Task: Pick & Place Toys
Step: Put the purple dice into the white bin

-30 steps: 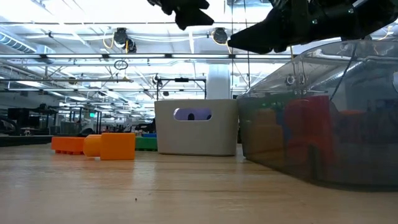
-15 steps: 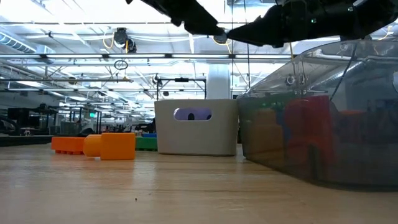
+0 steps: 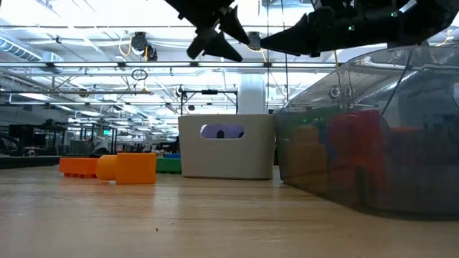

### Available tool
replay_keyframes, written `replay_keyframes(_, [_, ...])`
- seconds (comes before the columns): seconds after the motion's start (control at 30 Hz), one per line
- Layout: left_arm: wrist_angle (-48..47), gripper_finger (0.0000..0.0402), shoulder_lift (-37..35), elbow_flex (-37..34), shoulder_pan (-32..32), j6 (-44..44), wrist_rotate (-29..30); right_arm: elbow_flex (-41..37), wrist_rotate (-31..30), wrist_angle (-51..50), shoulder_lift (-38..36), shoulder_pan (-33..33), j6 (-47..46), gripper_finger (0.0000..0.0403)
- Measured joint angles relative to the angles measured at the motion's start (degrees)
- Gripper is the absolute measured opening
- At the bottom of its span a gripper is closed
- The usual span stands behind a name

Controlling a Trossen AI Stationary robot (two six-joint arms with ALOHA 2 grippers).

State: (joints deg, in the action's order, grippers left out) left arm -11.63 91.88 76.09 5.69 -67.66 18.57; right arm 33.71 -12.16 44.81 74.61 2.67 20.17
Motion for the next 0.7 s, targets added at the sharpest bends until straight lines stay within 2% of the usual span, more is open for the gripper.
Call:
replay_keyframes(0.1, [1.8,0.0292,0.0,0.0,0.1,-10.3,0.0,0.0,0.0,0.0,0.0,-0.8,0.0,0.0196])
replay_keyframes(0.23, [2.9,0.0292,0.0,0.0,0.1,-19.3,0.0,0.0,0.0,-0.5,0.0,-1.4,0.0,0.0196])
replay_keyframes(0.53, [2.9,0.0292,0.0,0.0,-0.7,-31.8,-0.1,0.0,0.1,-0.9,0.0,-1.5,0.0,0.0196])
replay_keyframes(0.7, [3.0,0.0292,0.0,0.0,-2.1,-35.7,-0.2,0.0,0.2,-1.8,0.0,-1.5,-2.1,0.0196])
